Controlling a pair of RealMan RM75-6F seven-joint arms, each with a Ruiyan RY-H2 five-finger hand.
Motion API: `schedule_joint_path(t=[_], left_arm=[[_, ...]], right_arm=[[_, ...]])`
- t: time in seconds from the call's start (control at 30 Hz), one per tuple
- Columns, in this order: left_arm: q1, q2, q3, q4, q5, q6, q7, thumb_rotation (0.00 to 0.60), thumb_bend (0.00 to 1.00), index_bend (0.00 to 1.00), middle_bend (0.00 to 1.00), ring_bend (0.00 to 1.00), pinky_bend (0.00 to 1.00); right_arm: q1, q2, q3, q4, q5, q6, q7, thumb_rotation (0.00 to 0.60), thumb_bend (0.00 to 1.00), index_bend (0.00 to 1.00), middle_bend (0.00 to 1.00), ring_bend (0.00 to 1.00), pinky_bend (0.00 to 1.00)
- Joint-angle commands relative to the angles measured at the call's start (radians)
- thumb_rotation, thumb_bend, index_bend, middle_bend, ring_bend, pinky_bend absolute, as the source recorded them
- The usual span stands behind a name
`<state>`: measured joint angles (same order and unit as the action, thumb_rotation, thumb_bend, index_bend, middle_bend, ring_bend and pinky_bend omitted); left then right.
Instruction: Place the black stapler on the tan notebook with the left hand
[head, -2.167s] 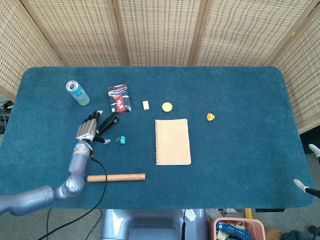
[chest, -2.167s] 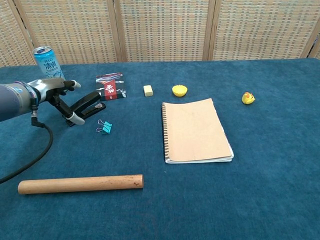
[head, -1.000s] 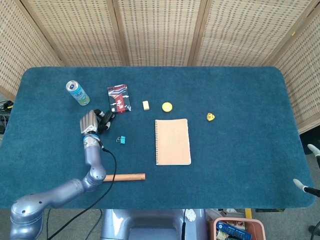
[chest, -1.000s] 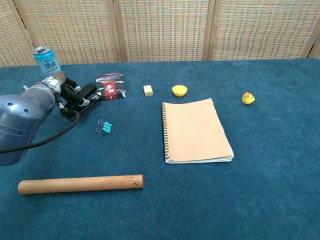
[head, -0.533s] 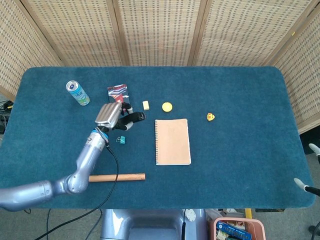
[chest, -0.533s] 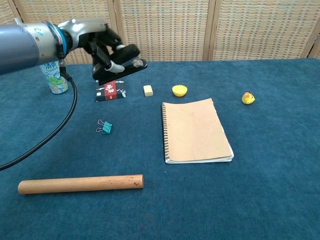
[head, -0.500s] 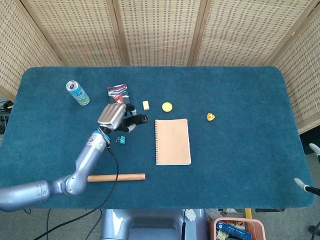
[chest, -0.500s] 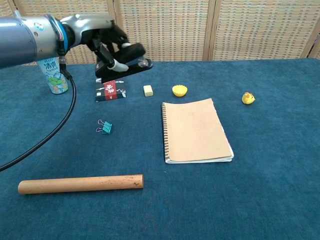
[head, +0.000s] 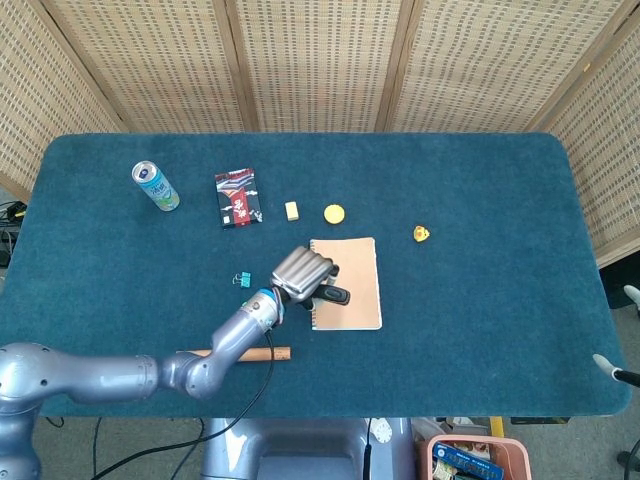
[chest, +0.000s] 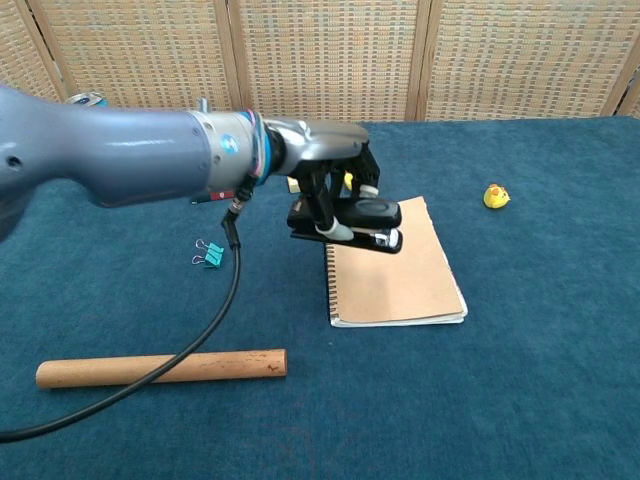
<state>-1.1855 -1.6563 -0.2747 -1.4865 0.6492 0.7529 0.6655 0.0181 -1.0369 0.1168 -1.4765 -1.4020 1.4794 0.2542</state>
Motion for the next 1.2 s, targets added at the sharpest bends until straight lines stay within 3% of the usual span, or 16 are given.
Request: schedule_joint_path(t=[0.03,0.37,0.43,0.53,0.57,0.63,0.7,0.77,0.9,1.03,1.2], left_arm=[[-0.072,-0.099,0.031,0.109,-0.056,-0.005,0.034,0.6,0.5,0.59,0.44,0.45,0.57],[-0.194,-0.271,0.021,0.35,-0.112,-0.009,0.097,0.6,0.5,0.58,0.44,0.45,0.57],[-0.209,-0.3,0.012,0.395,-0.109,-0.027,0.085,0.6,0.47,0.55,0.41,0.45,0.56],[-0.216,-0.309,0.016,0.419,-0.129,-0.061,0.079,0.6,0.22,0.35,0.24,0.32,0.41],[-0.217,-0.306,0.017,0.415,-0.143,-0.068,0.082,0.6,0.12,0.2,0.14,0.21,0.3],[-0.218,-0.296,0.017,0.4,-0.154,-0.068,0.083,0.6,0.01,0.03,0.02,0.05,0.15],[-0.215,-0.285,0.013,0.381,-0.144,-0.062,0.073,0.6,0.0,0.0,0.0,0.0,0.06],[-0.206,-0.268,0.006,0.352,-0.129,-0.055,0.054,0.6,0.0,0.0,0.0,0.0,0.0],[-0.162,-0.176,-0.016,0.209,-0.065,-0.006,-0.005,0.6,0.0,0.0,0.0,0.0,0.0],[-0.042,0.046,-0.008,-0.098,0.052,0.153,-0.041,0.6,0.0,0.0,0.0,0.0,0.0],[0.109,0.262,0.043,-0.33,0.167,0.304,-0.089,0.6,0.0,0.0,0.0,0.0,0.0]], right_arm=[[0.001,0.0,0.005,0.007,0.013,-0.009,0.008,0.6,0.0,0.0,0.0,0.0,0.0],[0.0,0.0,0.02,0.031,0.05,-0.028,0.033,0.6,0.0,0.0,0.0,0.0,0.0],[0.0,0.001,0.023,0.038,0.058,-0.034,0.042,0.6,0.0,0.0,0.0,0.0,0.0],[0.0,0.0,0.025,0.043,0.06,-0.038,0.046,0.6,0.0,0.0,0.0,0.0,0.0],[0.0,0.0,0.024,0.044,0.059,-0.038,0.047,0.6,0.0,0.0,0.0,0.0,0.0],[0.0,0.0,0.024,0.044,0.055,-0.037,0.047,0.6,0.0,0.0,0.0,0.0,0.0],[-0.001,0.0,0.023,0.043,0.052,-0.034,0.048,0.6,0.0,0.0,0.0,0.0,0.0],[-0.002,0.001,0.023,0.041,0.048,-0.031,0.047,0.6,0.0,0.0,0.0,0.0,0.0],[-0.006,0.004,0.02,0.032,0.037,-0.019,0.047,0.6,0.0,0.0,0.0,0.0,0.0],[-0.015,0.011,0.015,0.017,0.013,0.007,0.049,0.6,0.0,0.0,0.0,0.0,0.0],[-0.016,0.013,0.008,0.008,-0.008,0.018,0.047,0.6,0.0,0.0,0.0,0.0,0.0]])
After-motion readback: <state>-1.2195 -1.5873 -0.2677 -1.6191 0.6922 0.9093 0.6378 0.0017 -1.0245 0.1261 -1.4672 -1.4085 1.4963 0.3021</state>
